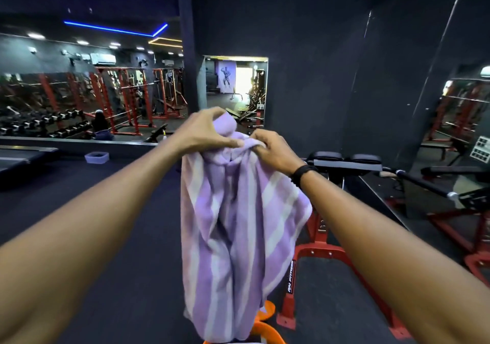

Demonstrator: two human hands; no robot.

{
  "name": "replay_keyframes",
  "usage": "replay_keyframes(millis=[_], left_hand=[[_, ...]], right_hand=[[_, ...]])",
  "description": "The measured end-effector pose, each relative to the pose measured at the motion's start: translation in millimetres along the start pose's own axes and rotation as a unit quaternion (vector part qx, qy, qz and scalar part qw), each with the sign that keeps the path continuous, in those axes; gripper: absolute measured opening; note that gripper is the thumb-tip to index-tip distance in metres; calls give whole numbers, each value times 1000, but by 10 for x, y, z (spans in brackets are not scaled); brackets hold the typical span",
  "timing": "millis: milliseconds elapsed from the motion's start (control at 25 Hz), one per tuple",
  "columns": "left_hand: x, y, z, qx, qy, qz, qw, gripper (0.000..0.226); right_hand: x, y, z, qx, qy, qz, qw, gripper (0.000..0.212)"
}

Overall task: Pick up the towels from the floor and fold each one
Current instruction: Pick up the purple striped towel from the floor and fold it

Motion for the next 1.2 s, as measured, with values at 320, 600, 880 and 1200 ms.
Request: replay_keyframes(millis=[320,600,880,1200], left_hand=[[237,-86,10,-87,-62,-9,994,43],[794,-427,52,-202,-161,63,964,36],[1559,-369,212,-223,-323,186,901,57],[1243,121,356,-75,-305,406,858,16]], right_hand=[[-119,148,120,118,34,-55,991,22],[-745,377,434,185,237,2,954,14],[-652,-160,-69,-97,177,-89,975,24],[-451,-4,-115,-61,135,-161,976,39]])
Point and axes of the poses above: each hand's wrist, its own z-axis away from the middle knuckle, its own y-axis out of the palm, x = y × z, the point moved 7 cm from there along -z, towards the middle knuckle, and after that the axes turned 8 degrees about -x, right-handed, at the moved point
